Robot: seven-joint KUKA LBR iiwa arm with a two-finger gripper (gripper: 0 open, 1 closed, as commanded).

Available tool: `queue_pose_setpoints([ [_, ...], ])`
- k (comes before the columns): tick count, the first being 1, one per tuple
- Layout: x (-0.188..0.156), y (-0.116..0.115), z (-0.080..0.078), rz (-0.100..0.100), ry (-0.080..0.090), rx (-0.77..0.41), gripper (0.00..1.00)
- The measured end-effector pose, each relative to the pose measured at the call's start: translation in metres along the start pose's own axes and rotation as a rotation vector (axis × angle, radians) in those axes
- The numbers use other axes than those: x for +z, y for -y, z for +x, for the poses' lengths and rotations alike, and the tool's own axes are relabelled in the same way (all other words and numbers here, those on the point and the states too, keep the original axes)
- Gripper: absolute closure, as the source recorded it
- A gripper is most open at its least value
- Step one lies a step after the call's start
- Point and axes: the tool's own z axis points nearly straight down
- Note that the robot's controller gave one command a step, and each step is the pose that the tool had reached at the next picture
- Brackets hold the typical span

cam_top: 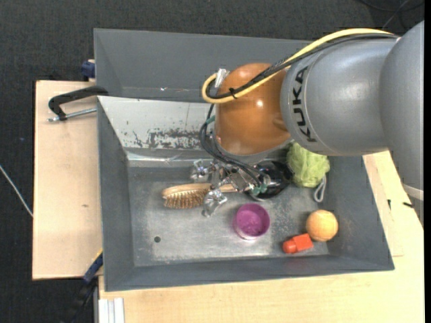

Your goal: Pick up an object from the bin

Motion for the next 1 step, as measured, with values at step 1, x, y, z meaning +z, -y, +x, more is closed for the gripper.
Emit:
queue_pose_setpoints([
  [1,-0.016,0.0001,-0.0004,0.002,0.003,0.0,1.0],
])
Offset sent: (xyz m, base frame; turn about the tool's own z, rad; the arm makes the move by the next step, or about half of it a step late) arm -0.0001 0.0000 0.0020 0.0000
